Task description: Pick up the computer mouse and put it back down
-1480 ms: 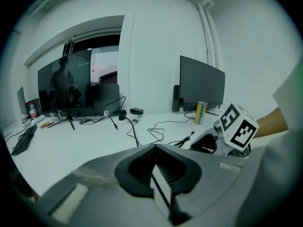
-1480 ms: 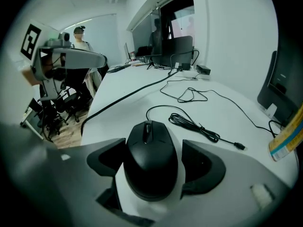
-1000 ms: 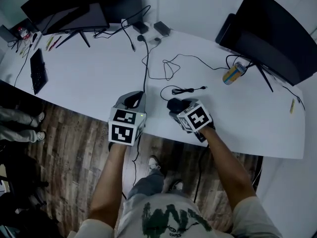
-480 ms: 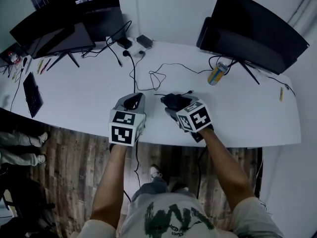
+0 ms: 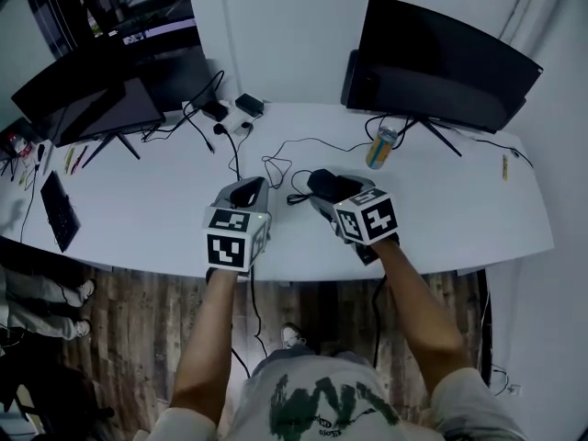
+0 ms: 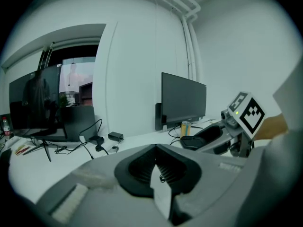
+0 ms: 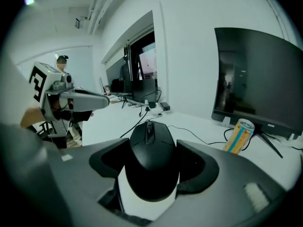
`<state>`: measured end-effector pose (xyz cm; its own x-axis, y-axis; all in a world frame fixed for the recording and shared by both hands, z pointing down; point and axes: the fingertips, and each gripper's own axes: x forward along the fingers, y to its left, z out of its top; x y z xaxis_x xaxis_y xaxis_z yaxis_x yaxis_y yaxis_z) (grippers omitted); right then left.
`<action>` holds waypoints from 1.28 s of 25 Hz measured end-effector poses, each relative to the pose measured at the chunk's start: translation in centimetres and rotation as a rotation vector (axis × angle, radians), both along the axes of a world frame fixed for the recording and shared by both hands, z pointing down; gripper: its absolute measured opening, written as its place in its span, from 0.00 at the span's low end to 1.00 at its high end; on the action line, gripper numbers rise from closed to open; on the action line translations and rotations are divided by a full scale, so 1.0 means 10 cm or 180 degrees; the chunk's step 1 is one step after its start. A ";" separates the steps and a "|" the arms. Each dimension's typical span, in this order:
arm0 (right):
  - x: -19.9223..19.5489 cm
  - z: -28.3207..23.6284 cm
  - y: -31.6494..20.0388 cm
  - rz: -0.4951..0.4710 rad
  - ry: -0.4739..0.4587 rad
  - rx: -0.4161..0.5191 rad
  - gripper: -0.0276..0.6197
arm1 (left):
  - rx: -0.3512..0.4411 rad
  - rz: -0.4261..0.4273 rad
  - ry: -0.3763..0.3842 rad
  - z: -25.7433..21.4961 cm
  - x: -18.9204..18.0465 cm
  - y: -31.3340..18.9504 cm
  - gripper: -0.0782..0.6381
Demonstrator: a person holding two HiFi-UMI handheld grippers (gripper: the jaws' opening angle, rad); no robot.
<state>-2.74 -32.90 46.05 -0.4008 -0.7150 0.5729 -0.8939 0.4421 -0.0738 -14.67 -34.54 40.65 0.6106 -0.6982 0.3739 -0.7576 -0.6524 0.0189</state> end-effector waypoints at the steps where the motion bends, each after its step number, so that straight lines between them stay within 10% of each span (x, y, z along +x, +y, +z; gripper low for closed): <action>1: 0.03 -0.06 -0.01 0.0050 -0.0019 0.0040 0.53 | 0.0005 0.0011 0.0008 -0.03 0.02 -0.01 0.11; 32: 0.77 -1.05 0.05 0.0889 -0.0274 0.0711 0.53 | 0.0137 0.0439 -0.0032 -0.31 0.59 -0.12 0.11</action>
<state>4.91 -32.41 35.52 -0.2125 -0.9072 0.3630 -0.9772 0.1955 -0.0834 -8.72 -35.74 37.57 0.6983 -0.6233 0.3520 -0.6606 -0.7505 -0.0185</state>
